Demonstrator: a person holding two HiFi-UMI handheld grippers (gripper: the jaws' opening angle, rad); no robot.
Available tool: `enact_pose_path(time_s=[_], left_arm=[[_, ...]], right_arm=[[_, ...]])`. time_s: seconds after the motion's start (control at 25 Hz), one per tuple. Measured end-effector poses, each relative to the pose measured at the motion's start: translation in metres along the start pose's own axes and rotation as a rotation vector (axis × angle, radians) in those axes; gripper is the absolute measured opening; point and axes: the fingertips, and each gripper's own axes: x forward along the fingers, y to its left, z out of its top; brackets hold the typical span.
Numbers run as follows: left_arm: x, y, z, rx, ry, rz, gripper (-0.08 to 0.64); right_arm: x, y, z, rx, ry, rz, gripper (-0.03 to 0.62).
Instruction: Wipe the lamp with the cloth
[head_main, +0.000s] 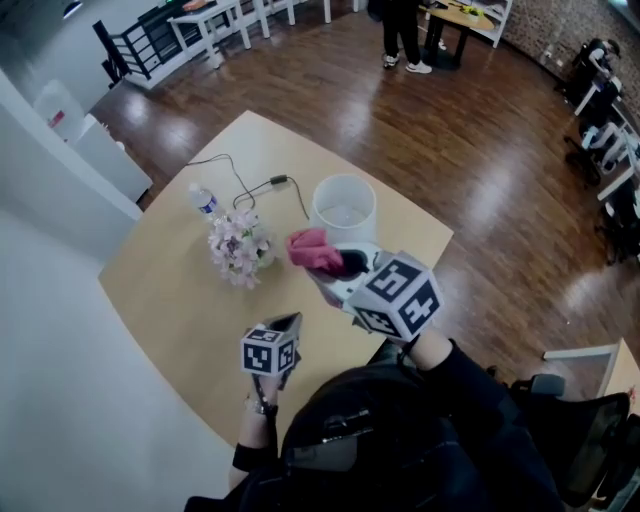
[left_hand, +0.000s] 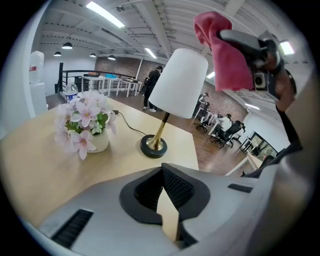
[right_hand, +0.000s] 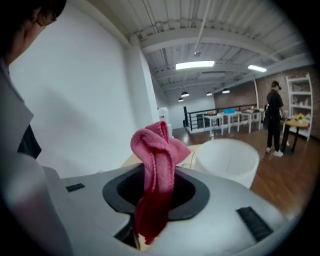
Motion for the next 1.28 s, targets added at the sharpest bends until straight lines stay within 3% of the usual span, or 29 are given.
enact_pose_path(time_s=[0.16, 0.28, 0.44, 0.6, 0.92, 1.28], left_arm=[[0.003, -0.004, 0.008, -0.004, -0.023, 0.021, 0.0], [0.004, -0.008, 0.013, -0.025, -0.038, 0.047, 0.0], [0.005, -0.014, 0.015, -0.06, -0.049, 0.086, 0.0], [0.006, -0.016, 0.015, -0.105, -0.058, 0.13, 0.0], [0.013, -0.018, 0.01, -0.213, -0.074, 0.216, 0.0], [0.032, -0.03, 0.018, -0.241, -0.065, 0.262, 0.0]], right_arm=[[-0.012, -0.041, 0.064, -0.154, -0.052, -0.047, 0.117], [-0.002, -0.056, 0.094, -0.224, -0.03, -0.005, 0.117], [0.033, -0.052, 0.095, -0.313, 0.045, 0.092, 0.118], [0.065, -0.061, 0.083, -0.411, 0.128, 0.125, 0.118], [0.094, -0.1, 0.091, -0.453, 0.168, 0.175, 0.118], [0.096, -0.17, 0.092, -0.409, 0.178, 0.156, 0.118]])
